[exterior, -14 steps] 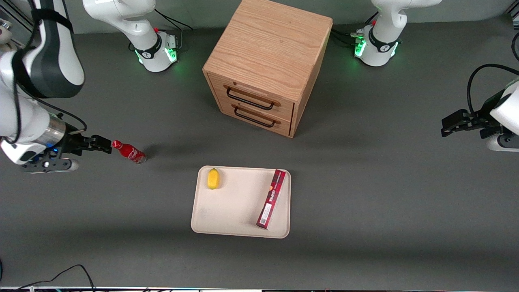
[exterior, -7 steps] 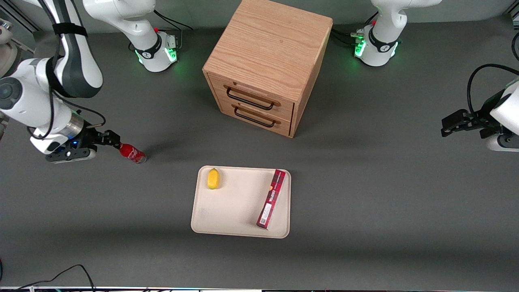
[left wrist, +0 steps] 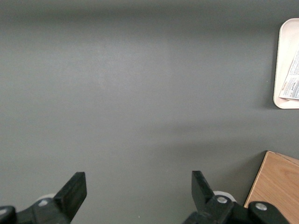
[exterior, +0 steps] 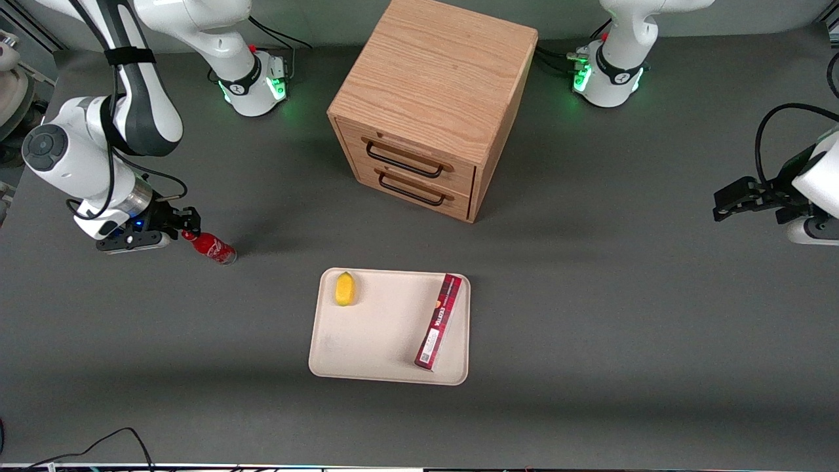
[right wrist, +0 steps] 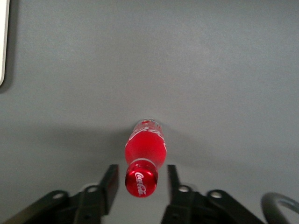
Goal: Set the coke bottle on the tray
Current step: 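Close the right gripper around the bottle's neck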
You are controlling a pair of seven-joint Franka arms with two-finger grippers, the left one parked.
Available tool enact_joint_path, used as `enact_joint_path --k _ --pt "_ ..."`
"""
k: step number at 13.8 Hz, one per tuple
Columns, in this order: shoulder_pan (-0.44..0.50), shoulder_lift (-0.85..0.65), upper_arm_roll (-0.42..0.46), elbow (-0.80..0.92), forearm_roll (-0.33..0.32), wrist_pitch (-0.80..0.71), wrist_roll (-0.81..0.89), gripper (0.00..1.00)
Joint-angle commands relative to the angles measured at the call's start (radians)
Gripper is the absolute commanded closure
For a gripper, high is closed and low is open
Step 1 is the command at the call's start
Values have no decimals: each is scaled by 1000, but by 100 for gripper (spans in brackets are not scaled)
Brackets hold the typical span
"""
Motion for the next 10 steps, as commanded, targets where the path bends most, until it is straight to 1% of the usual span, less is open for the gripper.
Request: enact_joint_path --k 1,2,4,5,7,9,10 --pt "-8 -29 1 -32 9 23 -32 88" --pt "-5 -26 1 -30 36 23 -33 100" --pt "4 -26 14 -1 44 11 -16 100" --pt "9 -22 22 51 44 -10 8 100" --pt "15 42 79 242 44 -171 109 100" --pt "73 151 100 493 44 -353 236 100" --pt "98 206 116 610 43 -418 295 100"
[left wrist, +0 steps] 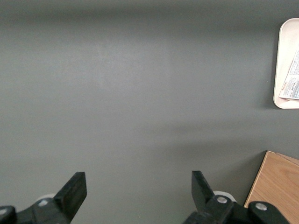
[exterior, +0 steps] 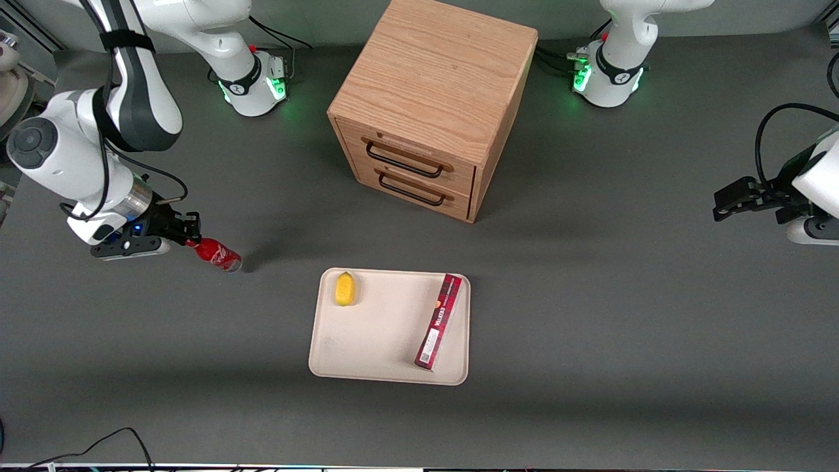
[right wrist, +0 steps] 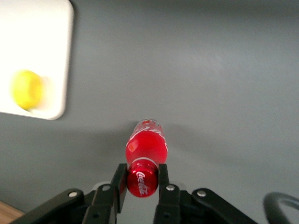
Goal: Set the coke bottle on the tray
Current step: 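Close the right gripper around the bottle's neck, then lift the bottle and carry it onto the cream tray beside the lemon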
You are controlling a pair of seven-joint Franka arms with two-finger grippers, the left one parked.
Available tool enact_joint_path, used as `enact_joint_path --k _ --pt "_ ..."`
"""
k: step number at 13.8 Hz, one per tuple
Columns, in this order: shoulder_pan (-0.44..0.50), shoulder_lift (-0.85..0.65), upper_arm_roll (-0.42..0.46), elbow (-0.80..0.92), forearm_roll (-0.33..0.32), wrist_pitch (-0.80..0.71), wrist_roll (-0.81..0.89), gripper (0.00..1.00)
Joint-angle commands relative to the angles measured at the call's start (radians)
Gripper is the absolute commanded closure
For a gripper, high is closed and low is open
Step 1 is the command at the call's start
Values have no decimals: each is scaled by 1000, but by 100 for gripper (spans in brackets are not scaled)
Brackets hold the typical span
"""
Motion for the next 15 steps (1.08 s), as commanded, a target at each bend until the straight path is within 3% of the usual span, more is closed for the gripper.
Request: enact_joint_path --k 1,2,8,15 --pt "52 211 52 372 14 -175 161 100" --pt "55 261 84 446 8 -186 211 100" --pt "153 547 94 733 12 -165 326 100" --pt "190 658 83 763 9 4 404 100"
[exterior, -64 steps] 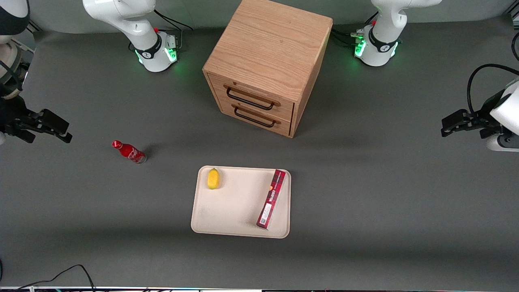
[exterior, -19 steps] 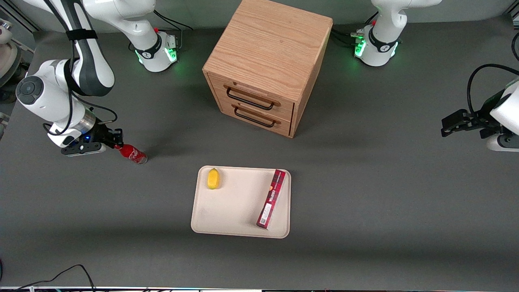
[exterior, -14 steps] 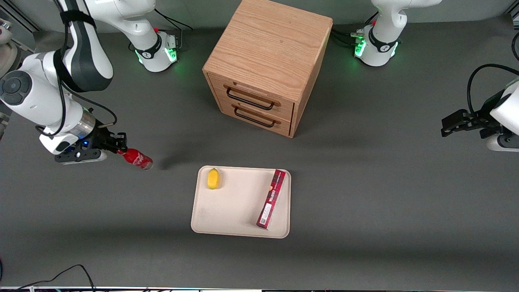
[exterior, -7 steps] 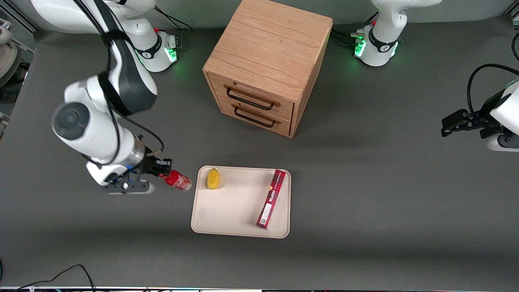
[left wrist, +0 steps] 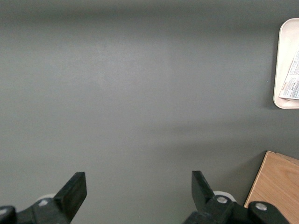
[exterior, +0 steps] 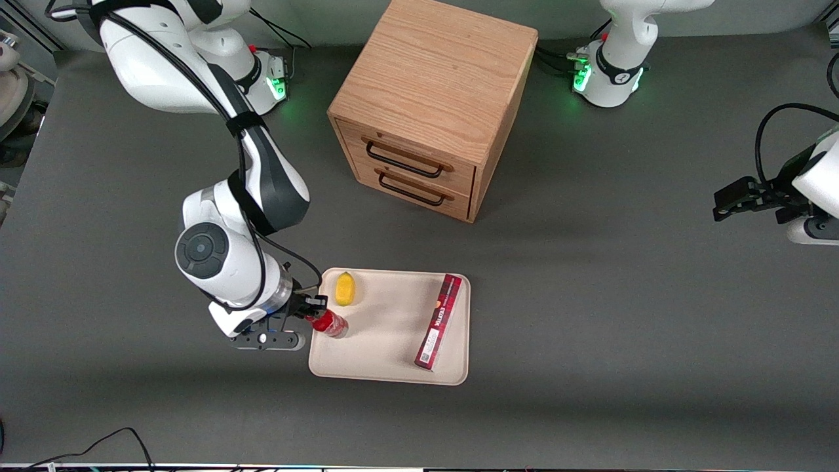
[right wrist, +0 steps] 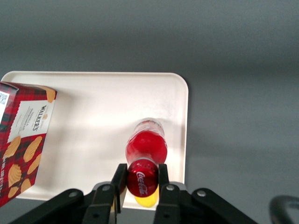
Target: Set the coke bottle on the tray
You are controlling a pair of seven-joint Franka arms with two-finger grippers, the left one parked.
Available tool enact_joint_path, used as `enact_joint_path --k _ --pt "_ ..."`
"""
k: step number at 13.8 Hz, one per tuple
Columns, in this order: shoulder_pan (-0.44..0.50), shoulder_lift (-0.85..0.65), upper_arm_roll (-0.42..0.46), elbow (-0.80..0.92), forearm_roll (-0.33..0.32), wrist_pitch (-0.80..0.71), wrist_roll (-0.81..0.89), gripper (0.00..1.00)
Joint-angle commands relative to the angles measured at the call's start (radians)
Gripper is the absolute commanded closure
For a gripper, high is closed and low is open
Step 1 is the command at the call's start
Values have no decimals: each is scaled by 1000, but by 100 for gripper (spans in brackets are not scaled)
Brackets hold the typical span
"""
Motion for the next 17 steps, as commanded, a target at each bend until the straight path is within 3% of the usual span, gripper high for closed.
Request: enact_joint_path --k 1,2,3,4,5,7,10,12,14,17 --pt "8 38 -13 47 9 39 21 100" --pt "10 47 -13 47 9 61 23 100" --pt "10 60 -15 47 7 81 21 83" --pt "10 66 -16 47 7 98 21 29" --pt "10 67 -16 47 6 101 20 0" --pt "8 35 -24 49 -5 63 16 0" --pt "-11 -93 -27 93 -109 -207 9 0" --pt "-45 -222 -13 61 -120 -345 1 0" --pt "-132 -374 25 -49 -111 -401 -98 0" --pt "-241 -631 50 -297 -105 -364 -172 0"
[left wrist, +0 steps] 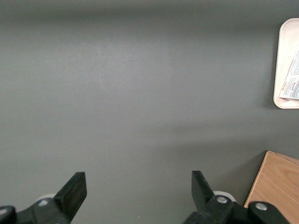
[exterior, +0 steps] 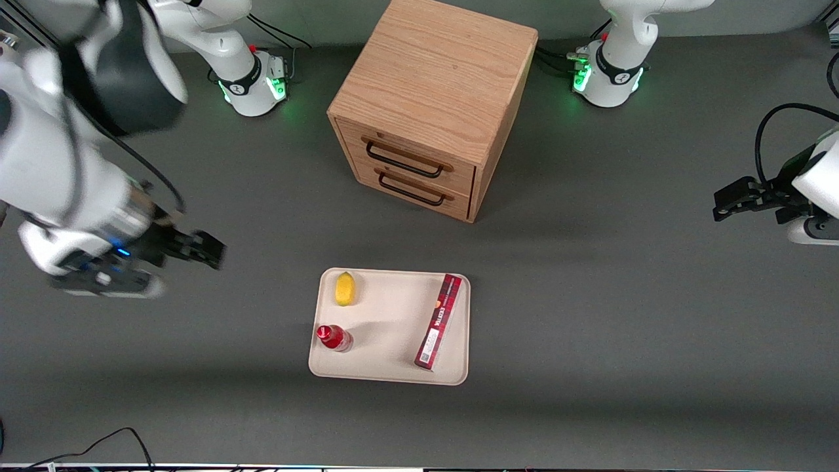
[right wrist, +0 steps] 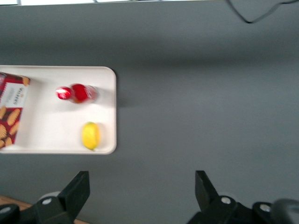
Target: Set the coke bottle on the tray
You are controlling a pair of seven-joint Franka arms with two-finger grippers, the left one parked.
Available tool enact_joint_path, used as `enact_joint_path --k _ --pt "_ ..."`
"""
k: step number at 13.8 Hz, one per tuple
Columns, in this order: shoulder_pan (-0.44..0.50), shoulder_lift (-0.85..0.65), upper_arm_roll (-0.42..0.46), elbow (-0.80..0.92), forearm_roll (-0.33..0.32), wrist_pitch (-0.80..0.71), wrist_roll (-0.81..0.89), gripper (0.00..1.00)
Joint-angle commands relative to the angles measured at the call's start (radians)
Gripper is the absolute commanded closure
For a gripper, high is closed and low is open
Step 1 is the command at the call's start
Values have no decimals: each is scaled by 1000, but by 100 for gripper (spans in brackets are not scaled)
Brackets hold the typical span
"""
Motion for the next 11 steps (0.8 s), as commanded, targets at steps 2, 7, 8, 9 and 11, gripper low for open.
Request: enact_joint_path --k 2,7,8,9,11 --pt "-107 -295 15 -295 -6 44 -146 0" --pt "-114 -310 -125 -273 69 -1 -315 0" --pt "-113 -304 -122 -266 69 -1 -311 0" --pt "-111 -303 -122 -265 69 -1 -309 0" --pt "-110 -303 -121 -266 69 -1 -308 0"
